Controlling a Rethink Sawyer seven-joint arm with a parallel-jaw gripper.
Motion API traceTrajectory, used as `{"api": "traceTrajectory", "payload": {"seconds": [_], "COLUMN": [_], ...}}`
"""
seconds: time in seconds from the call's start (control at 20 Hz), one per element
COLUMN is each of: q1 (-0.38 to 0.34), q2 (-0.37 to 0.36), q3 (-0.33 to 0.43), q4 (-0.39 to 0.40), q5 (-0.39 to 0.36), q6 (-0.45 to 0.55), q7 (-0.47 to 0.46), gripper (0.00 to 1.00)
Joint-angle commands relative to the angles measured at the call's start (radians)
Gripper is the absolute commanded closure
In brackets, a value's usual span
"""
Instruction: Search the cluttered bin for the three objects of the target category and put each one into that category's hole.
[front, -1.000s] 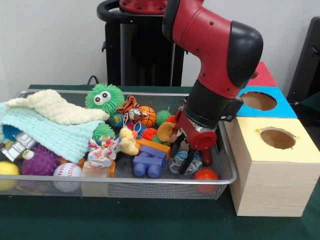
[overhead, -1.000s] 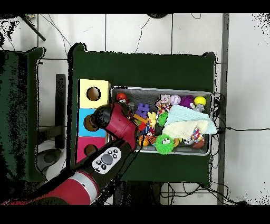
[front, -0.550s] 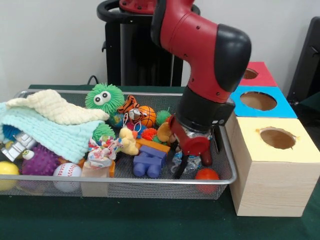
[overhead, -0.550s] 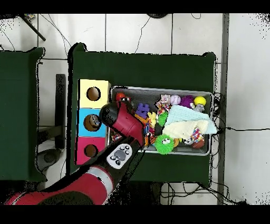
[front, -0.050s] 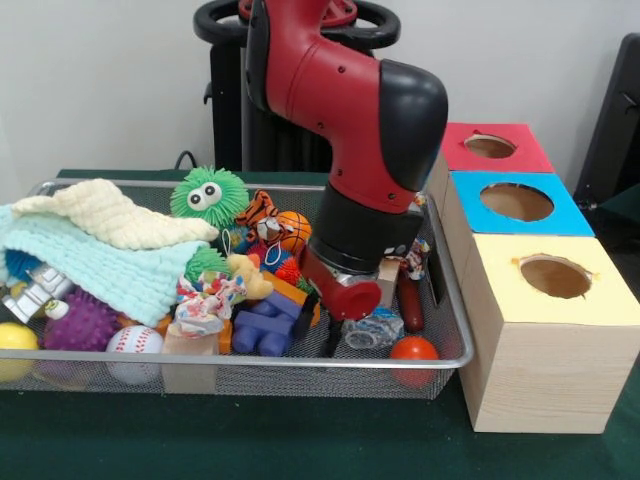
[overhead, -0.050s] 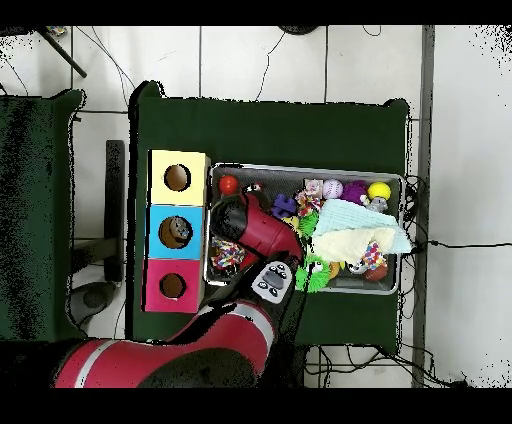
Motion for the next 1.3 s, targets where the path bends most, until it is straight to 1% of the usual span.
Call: {"api": "traceTrajectory", "payload": {"seconds": [0.05, 0.15, 0.35, 0.55, 0.9, 1.15, 1.3], "q1": [0.028, 0.03, 0.014, 0.005, 0.001, -0.036, -0.047], "q2": [-0.015, 0.003, -0.014, -0.026, -0.02, -0.024, -0.032], "q3": [0.116, 0.111, 0.136, 0.144, 0.156, 0.206, 0.218], "q4": [0.002, -0.015, -0.004, 0.01, -0.008, -0.026, -0.028], "q5": [-0.071, -0.076, -0.105, -0.131, -0.177, -0.264, -0.306], "q6": [0.065, 0.057, 0.055, 0.047, 0.029, -0.003, -0.005], "q7": [0.041, 0.046, 0.03, 0.025, 0.021, -0.035, -0.042], "gripper": [0.0, 0.0, 0.0, 0.0, 0.0, 0.0, 0.0]}}
